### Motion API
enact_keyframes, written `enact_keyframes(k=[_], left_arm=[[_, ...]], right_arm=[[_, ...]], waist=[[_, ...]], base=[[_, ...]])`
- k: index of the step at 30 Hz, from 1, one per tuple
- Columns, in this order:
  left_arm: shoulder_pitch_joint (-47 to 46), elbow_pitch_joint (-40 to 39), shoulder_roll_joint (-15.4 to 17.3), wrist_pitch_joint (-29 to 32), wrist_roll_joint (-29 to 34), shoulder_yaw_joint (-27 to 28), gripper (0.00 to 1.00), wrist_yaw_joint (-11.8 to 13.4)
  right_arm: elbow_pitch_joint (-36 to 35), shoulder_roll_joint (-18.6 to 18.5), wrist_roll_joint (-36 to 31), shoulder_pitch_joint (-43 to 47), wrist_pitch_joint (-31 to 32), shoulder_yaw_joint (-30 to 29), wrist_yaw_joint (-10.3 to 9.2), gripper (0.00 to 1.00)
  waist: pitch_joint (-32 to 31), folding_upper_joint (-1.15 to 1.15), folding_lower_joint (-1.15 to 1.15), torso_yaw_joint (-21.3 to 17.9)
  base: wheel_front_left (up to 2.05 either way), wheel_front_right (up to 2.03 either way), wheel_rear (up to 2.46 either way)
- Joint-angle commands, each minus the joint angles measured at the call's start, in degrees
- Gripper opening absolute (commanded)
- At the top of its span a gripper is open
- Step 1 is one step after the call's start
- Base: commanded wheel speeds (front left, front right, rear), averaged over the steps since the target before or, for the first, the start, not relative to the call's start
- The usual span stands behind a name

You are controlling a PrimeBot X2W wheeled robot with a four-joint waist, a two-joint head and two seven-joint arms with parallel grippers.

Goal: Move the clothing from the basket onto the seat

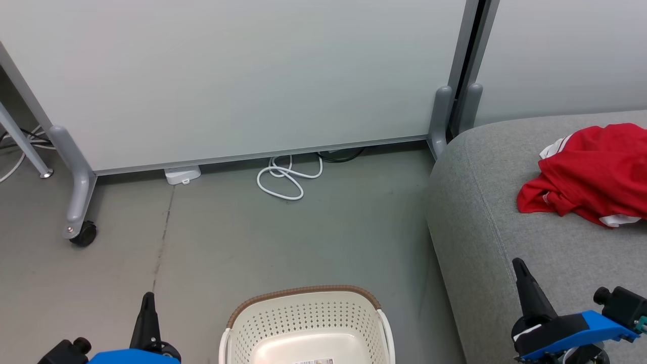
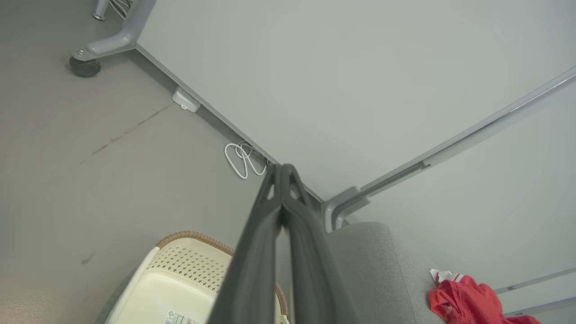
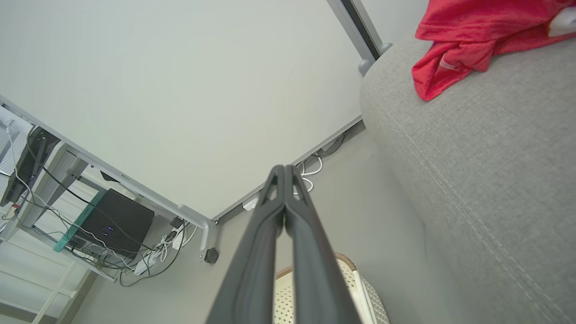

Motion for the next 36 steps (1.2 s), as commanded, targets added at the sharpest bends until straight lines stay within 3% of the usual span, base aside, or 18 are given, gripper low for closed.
enact_keyframes(k=[1,36], left_arm=[[-2.1,-1.0,0.2,0.3,-1.5,0.5,0.00,-0.2],[-5.2,-3.1,-0.4,6.1,-20.7,2.5,0.00,-0.4]], right_arm=[[-0.7,-0.2,1.9,-1.6,0.3,-0.2,0.01,0.00],[-0.5,-0.3,25.3,-3.3,3.1,-1.5,0.02,0.00]], waist=[[0.0,0.00,-0.01,0.0],[0.4,0.00,-0.01,-0.5]], base=[[0.00,0.00,0.00],[0.00,0.00,0.00]])
